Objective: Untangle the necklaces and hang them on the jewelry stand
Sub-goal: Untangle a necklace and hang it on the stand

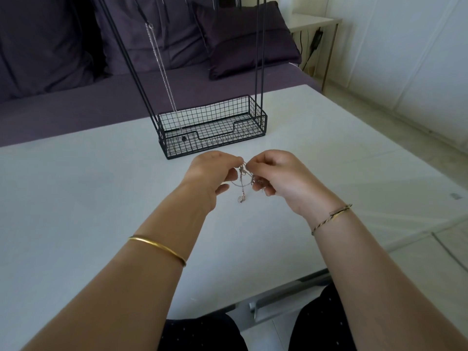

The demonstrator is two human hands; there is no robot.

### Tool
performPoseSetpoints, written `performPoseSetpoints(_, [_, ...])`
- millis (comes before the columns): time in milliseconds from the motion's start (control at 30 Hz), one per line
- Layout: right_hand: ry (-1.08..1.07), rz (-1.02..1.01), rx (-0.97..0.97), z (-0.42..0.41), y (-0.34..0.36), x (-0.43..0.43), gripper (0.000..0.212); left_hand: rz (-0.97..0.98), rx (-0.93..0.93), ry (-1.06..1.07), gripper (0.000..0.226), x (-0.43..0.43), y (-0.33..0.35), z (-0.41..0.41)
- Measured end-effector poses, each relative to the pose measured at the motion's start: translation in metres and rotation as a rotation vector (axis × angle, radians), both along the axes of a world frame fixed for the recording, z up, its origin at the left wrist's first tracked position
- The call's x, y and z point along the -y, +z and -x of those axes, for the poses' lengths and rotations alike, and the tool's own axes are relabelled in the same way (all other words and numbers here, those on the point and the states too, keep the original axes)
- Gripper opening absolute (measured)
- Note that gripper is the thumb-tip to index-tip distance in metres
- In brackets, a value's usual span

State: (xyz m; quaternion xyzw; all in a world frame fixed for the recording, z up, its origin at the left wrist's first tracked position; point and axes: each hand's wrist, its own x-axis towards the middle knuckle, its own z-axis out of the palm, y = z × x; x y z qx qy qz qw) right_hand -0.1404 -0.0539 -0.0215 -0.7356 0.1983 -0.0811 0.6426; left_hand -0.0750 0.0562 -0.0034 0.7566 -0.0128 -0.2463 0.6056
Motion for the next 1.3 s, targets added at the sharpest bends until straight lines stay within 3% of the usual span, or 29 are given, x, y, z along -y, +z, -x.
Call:
performPoseSetpoints(167, [-0.051, -0.030, 0.012, -0.001, 0.001, -0.001, 0.018, 0.132, -0.117, 0.052, 0.012, 0.002, 0.004, 0.001])
performPoseSetpoints(467, [-0.185, 0.036, 0.108, 0.001, 0.000, 0.003, 0.012, 0.022, -0.140, -0.063, 0.007, 0.002, 0.009, 0.008])
performPoseSetpoints(767, [-0.121, 0.128, -0.012, 0.003, -0.001, 0.004, 0.009, 0.098, -0.067, 0.037, 0.007, 0.003, 0.006, 0.004])
performPoseSetpoints(1100, [-0.107, 0.008, -0.077, 0.002, 0.001, 0.007, 0.009, 0.156, -0.028, 0.083, 0.006, 0.002, 0.007, 0.003])
performPoseSetpoints(1300, [-0.025, 0.192, -0.038, 0.003, -0.005, 0.011, 0.012, 0.141, -0.024, 0.094, 0.006, 0.001, 0.007, 0.002])
